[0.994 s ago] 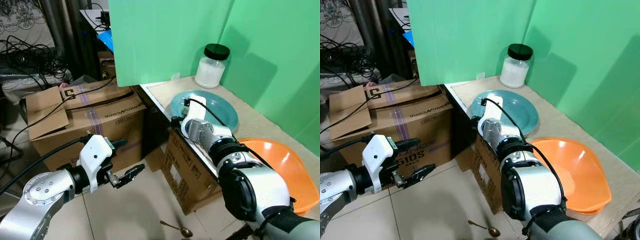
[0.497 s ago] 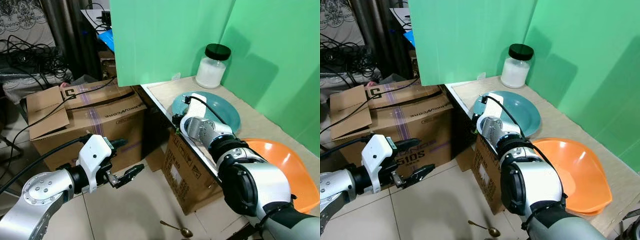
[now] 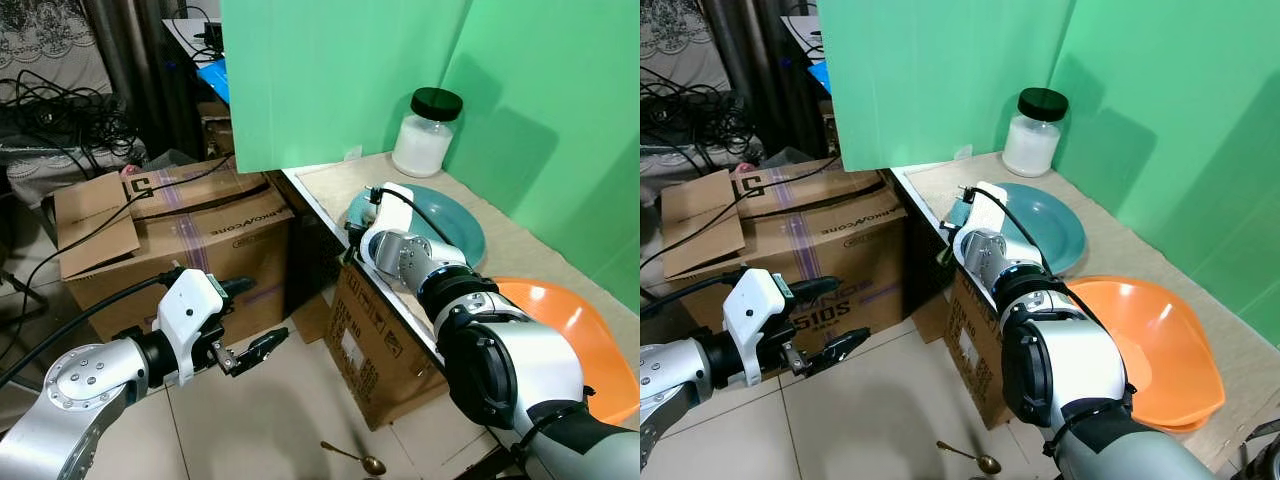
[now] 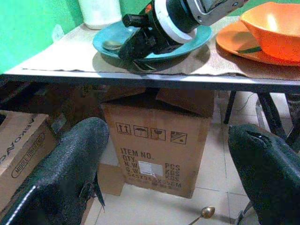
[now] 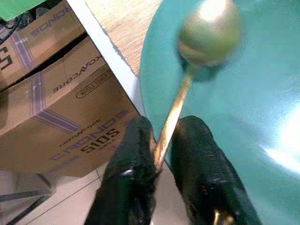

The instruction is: Setting the table

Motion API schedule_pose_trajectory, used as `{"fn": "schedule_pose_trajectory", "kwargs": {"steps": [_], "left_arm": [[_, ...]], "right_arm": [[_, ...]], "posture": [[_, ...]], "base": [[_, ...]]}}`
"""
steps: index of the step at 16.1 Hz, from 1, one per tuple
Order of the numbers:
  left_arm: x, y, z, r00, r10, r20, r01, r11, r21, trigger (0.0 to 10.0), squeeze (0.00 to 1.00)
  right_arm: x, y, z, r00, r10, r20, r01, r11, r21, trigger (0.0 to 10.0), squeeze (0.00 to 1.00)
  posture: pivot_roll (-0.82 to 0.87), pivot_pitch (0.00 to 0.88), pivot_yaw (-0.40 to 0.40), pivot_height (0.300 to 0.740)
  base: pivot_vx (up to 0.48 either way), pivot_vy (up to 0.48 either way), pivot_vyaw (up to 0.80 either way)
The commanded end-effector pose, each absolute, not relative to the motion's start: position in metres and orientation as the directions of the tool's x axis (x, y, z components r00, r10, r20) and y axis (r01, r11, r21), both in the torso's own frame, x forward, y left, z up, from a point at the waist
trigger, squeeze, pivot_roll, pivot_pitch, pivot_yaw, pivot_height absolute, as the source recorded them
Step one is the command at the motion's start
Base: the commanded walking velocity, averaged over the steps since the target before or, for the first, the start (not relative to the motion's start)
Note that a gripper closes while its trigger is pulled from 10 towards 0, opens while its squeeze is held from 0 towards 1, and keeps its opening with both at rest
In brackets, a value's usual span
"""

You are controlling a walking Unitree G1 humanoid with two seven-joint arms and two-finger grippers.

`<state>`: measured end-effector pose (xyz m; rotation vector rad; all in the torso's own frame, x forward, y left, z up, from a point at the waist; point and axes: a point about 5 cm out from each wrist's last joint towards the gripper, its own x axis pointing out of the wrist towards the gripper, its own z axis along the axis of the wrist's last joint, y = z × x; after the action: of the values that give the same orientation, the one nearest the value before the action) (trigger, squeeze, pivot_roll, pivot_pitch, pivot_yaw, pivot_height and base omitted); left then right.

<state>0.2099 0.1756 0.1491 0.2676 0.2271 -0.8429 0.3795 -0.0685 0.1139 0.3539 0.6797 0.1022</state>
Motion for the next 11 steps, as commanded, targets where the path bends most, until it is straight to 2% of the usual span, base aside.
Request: {"fn": "schedule_pose_trajectory", "kwargs": {"steps": [1,5,9,10,11], "left_arm": [[0.2090,0.1752,0.1514,0.635,-0.714,-0.295,0.768,0.624,0.144,10.0,0.00],[0.2087,0.1746,0.1517,0.636,-0.712,-0.297,0.767,0.624,0.148,10.0,0.00],[0.2097,0.1744,0.1525,0.639,-0.710,-0.295,0.765,0.625,0.153,10.0,0.00],[0.2104,0.1748,0.1532,0.640,-0.709,-0.294,0.764,0.626,0.155,10.0,0.00],[0.2106,0.1751,0.1536,0.641,-0.709,-0.293,0.764,0.626,0.155,10.0,0.00]], "right_arm": [[0.3824,-0.0738,0.1176,0.783,0.193,-0.591,0.031,0.937,0.347,3.3,0.00],[0.3831,-0.0711,0.1195,0.793,0.207,-0.573,0.020,0.931,0.365,3.4,0.00],[0.3851,-0.0717,0.1230,0.804,0.212,-0.556,0.026,0.921,0.389,3.0,0.00],[0.3855,-0.0719,0.1238,0.805,0.221,-0.551,0.031,0.911,0.411,2.6,0.00],[0.3859,-0.0712,0.1251,0.807,0.235,-0.542,0.027,0.902,0.432,2.7,0.00]], "posture": [[0.07,0.000,-0.102,0.740],[0.07,0.000,-0.101,0.740],[0.07,0.000,-0.100,0.740],[0.07,0.000,-0.099,0.740],[0.07,0.000,-0.099,0.740]], "base": [[0.000,0.000,0.00],[0.000,0.000,0.00],[0.000,0.000,0.00],[0.000,0.000,0.00],[0.000,0.000,0.00]]}}
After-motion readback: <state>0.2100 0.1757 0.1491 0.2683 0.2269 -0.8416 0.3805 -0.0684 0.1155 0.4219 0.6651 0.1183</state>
